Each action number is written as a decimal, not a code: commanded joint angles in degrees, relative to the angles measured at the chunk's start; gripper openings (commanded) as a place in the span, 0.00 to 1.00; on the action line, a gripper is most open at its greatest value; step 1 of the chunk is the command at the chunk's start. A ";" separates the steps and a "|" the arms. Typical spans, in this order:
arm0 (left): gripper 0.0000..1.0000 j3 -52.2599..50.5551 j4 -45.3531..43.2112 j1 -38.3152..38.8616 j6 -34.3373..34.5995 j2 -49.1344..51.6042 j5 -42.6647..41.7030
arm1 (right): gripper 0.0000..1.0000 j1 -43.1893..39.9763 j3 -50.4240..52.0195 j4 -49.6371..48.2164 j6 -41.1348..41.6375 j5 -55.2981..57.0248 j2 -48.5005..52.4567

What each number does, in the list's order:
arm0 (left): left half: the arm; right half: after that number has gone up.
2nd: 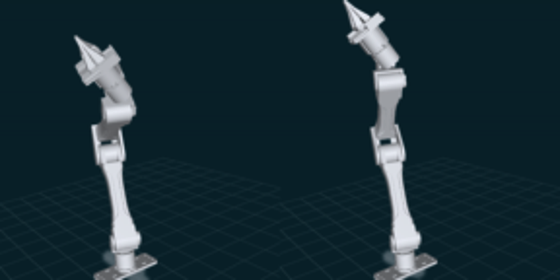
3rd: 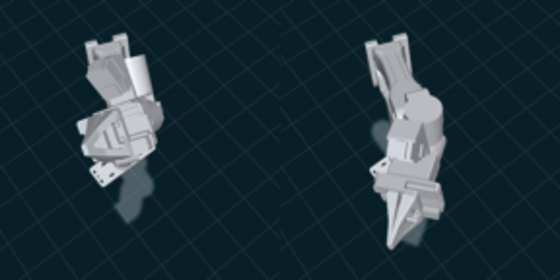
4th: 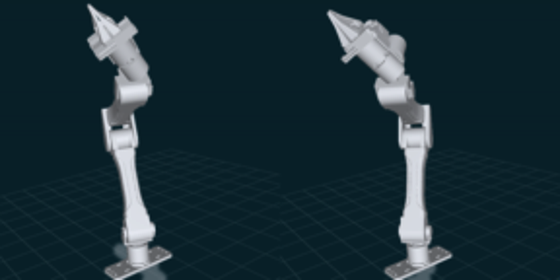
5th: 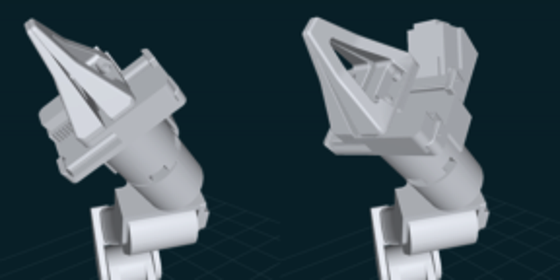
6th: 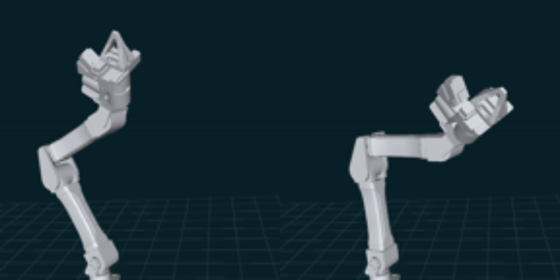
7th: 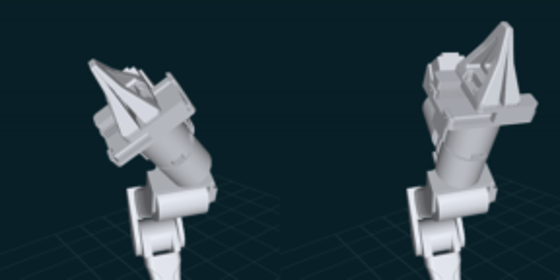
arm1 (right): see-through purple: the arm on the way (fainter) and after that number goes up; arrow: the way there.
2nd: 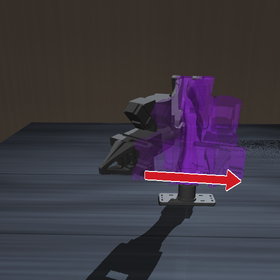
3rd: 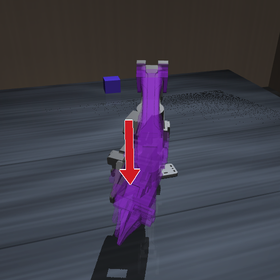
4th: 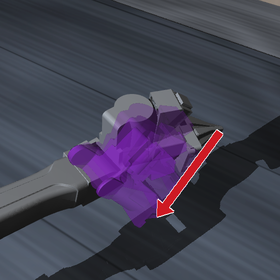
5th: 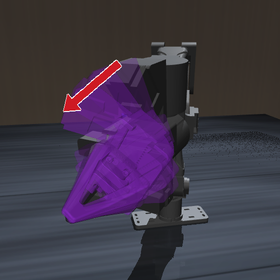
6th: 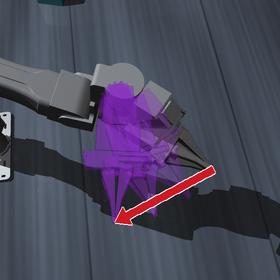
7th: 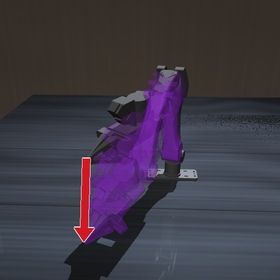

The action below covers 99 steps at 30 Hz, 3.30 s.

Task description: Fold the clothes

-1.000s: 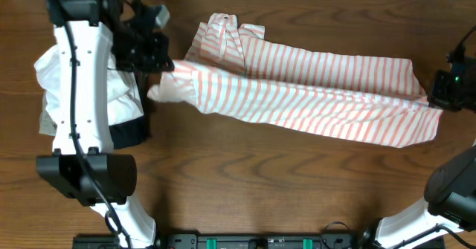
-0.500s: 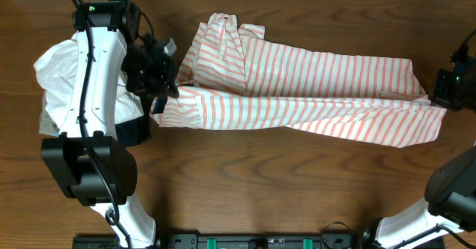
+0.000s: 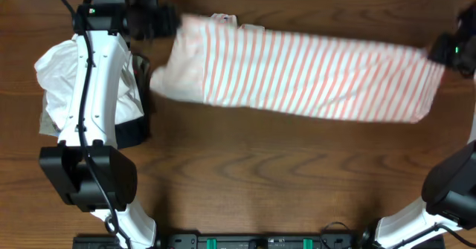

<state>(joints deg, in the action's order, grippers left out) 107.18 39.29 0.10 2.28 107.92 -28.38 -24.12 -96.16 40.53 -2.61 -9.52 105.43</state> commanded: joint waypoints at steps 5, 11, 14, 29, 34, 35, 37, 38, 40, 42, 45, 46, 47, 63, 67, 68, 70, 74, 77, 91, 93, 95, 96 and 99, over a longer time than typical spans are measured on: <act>0.06 6.60 -41.38 -1.40 13.62 -0.09 4.31 | 0.01 -2.49 -12.22 -24.46 11.32 3.91 0.24; 0.06 12.20 -31.47 -1.64 14.95 -0.15 -2.75 | 0.01 -3.45 -18.95 -14.45 10.62 3.63 0.24; 0.06 11.85 -19.34 -0.83 14.08 0.02 -4.02 | 0.01 -3.06 -18.36 -6.27 10.21 3.65 0.26; 0.56 10.73 -8.31 15.91 0.11 12.55 -4.00 | 0.01 -0.81 -18.05 17.94 8.07 3.26 0.33; 0.82 10.75 -17.70 21.44 1.27 20.87 -4.02 | 0.01 -0.31 -18.05 20.13 7.56 3.23 0.33; 0.86 10.75 -19.85 22.45 1.42 22.25 -4.02 | 0.01 -0.31 -18.05 20.33 7.34 3.26 0.33; 0.91 10.75 -25.62 24.26 1.44 25.27 -4.00 | 0.01 -0.26 -18.05 20.98 7.04 3.23 0.33; 0.92 10.75 -28.83 25.20 1.77 26.93 -4.00 | 0.01 -0.22 -18.05 21.42 7.02 3.23 0.33; 0.94 10.75 -34.97 26.71 2.73 29.59 -4.00 | 0.01 -0.17 -18.05 22.36 6.99 3.23 0.33; 0.93 10.75 -40.37 27.91 2.71 31.78 -3.93 | 0.01 -0.17 -18.05 23.06 6.88 3.26 0.33; 0.93 10.75 -46.45 28.94 2.69 33.97 -3.23 | 0.01 -0.17 -18.05 23.56 6.75 3.23 0.33; 0.91 10.75 -47.54 29.16 2.69 34.36 -1.88 | 0.01 -0.17 -18.05 23.58 6.73 3.23 0.33; 0.90 10.75 -48.28 29.35 2.69 34.82 -0.48 | 0.01 -0.17 -18.05 23.56 6.75 3.23 0.33; 0.85 10.75 -53.79 31.61 0.28 38.51 1.11 | 0.01 -0.17 -18.05 23.54 6.60 3.23 0.33; 0.84 10.75 -54.23 32.13 0.33 40.00 1.01 | 0.01 -0.17 -18.05 23.63 6.60 3.23 0.33; 0.84 10.75 -54.40 32.15 0.42 40.50 0.98 | 0.01 -0.17 -18.05 23.63 6.60 3.21 0.33; 0.83 10.75 -54.77 32.41 1.03 41.16 0.98 | 0.01 -0.17 -18.05 23.63 6.62 3.21 0.33; 0.81 10.75 -55.25 33.18 0.92 41.59 0.98 | 0.01 -0.17 -18.05 23.63 6.60 3.21 0.33; 0.80 10.75 -55.32 33.62 0.07 41.62 1.01 | 0.01 -0.17 -18.05 23.76 6.60 3.21 0.33; 0.74 10.84 -60.41 32.83 2.51 42.01 4.98 | 0.01 -0.17 -18.05 24.41 6.60 3.23 0.33; 0.69 10.84 -59.91 33.05 2.49 42.01 4.79 | 0.01 -0.17 -18.05 24.37 6.60 3.21 0.33; 0.65 10.84 -59.80 33.33 2.49 42.01 4.63 | 0.01 -0.17 -18.05 24.39 6.60 3.21 0.33; 0.63 10.84 -59.80 33.46 2.51 42.01 4.63 | 0.01 -0.17 -18.05 24.39 6.62 3.21 0.33; 0.62 10.84 -59.74 33.81 2.51 42.01 4.00 | 0.01 -0.17 -18.05 24.41 6.62 3.17 0.33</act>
<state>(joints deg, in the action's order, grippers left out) 117.34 -20.43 33.28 4.64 149.51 -23.77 -24.73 -114.21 64.93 4.95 -6.20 105.80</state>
